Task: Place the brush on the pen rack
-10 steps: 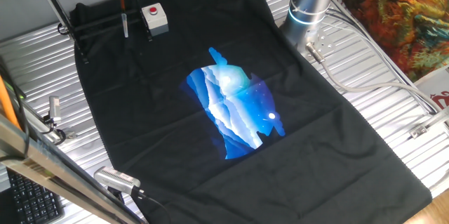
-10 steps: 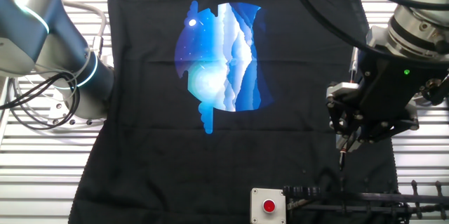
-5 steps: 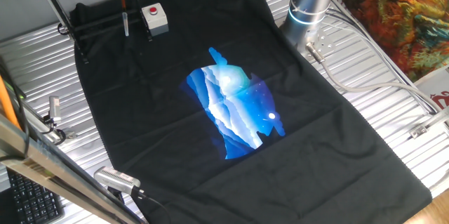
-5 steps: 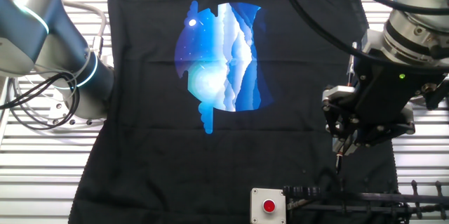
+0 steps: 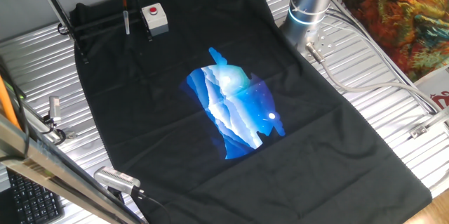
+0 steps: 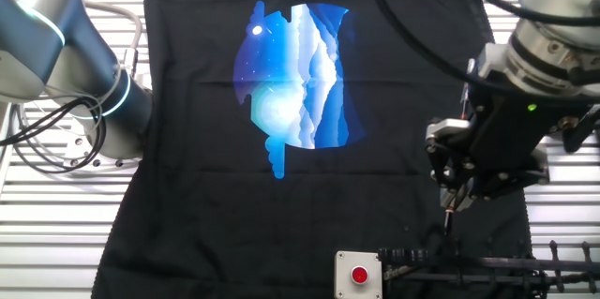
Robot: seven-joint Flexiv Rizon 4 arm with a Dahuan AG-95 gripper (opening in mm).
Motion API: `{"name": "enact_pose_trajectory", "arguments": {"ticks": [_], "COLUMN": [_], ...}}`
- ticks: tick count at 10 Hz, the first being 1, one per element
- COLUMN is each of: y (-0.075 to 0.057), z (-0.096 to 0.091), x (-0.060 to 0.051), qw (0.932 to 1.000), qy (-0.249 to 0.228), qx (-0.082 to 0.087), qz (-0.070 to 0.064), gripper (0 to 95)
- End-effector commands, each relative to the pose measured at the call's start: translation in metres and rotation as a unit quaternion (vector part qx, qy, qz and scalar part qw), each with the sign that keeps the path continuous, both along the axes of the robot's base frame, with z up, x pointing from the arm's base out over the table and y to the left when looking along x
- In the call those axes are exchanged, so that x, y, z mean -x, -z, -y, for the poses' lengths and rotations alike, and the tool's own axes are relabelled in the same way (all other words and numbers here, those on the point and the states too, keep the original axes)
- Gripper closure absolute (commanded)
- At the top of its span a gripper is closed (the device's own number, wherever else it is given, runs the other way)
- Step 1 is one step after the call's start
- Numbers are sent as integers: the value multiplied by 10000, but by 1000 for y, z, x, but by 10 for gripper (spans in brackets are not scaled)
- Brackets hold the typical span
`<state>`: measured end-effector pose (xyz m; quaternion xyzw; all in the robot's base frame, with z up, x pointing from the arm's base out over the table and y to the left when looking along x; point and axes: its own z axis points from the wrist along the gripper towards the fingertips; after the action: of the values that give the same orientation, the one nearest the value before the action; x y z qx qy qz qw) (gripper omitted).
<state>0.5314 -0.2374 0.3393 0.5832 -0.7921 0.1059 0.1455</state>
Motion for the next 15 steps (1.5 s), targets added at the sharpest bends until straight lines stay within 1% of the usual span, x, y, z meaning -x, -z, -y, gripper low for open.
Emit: {"name": "enact_pose_trajectory", "arguments": {"ticks": [1, 12, 15], "y": [0, 6, 8], "z": [0, 6, 8], "x": [0, -2, -1], "qw": [10000, 10000, 9999], "qy": [-5, -21, -15], "qx": [4, -69, -79], "qz": [-5, 60, 73], "gripper": [950, 950, 950]}}
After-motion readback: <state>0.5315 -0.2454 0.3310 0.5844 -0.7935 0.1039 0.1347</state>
